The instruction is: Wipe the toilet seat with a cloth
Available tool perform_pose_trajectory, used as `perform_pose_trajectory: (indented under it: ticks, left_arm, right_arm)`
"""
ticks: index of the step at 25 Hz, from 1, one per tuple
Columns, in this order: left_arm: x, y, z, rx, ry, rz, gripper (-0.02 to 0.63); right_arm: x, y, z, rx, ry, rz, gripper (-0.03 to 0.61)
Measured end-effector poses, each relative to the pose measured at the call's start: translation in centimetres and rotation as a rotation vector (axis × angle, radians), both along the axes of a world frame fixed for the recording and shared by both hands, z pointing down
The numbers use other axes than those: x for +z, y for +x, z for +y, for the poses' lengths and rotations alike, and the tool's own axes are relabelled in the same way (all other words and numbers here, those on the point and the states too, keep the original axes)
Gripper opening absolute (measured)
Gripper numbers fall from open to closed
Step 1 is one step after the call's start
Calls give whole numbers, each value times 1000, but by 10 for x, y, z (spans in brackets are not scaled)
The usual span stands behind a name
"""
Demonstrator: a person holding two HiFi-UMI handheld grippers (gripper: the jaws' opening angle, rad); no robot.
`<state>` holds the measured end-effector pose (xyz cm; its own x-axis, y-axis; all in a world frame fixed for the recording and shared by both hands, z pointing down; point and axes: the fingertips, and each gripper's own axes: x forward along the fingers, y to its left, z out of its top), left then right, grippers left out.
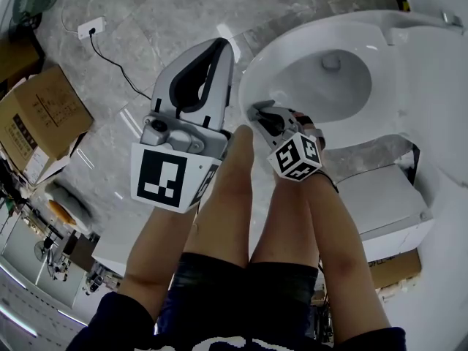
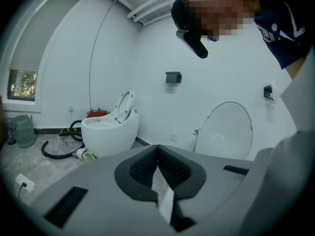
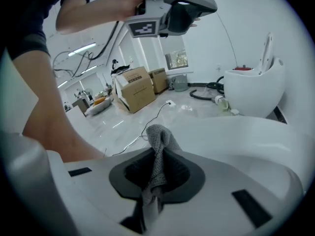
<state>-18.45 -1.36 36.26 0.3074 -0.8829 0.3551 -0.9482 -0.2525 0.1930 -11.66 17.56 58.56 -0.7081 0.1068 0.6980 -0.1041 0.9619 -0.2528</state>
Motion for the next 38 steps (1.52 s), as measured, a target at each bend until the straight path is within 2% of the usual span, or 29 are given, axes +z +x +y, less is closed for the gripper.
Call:
perform_pose_trajectory:
  ticks: [4, 7, 14, 16, 19, 21, 25, 28, 31, 34, 38]
  left_arm:
    - [1, -2, 0, -2, -3, -7, 18]
    - [1, -3, 1, -4, -7, -8, 18]
    - [-1, -3, 0, -5, -5, 2, 18]
    - [-2, -3, -1, -6, -4, 0, 18]
    - [-2, -4, -3, -12, -2, -5, 18]
    - [-3, -4, -3, -14, -5, -9, 18]
    - [-4, -8, -4, -18, -8, -17, 18]
    - [-6, -12, -5, -26, -7, -18, 18]
    - [-8, -13, -6, -29, -7, -15, 18]
    - [-7, -11, -8, -28, -8, -13, 18]
    - [-7, -6, -13, -21, -9, -12, 18]
  right_arm:
    - [-6, -29, -45, 71, 69, -108, 57]
    - [-8, -28, -46, 67, 51, -143, 57]
    - [-8, 12, 36, -266, -29, -94, 57]
    - [-8, 17, 47, -320, -36, -97, 57]
    - [-8, 4, 43, -339, -45, -133, 57]
    - [-9, -12, 24, -286, -26, -161, 57]
    - [-10, -41, -51, -17, 48, -193, 55]
    - [-12, -40, -100, 160, 93, -184, 55]
    - [-14, -37, -111, 191, 96, -173, 55]
    - [-14, -40, -86, 87, 75, -156, 57]
    - [-14, -41, -15, -209, 55, -143, 57]
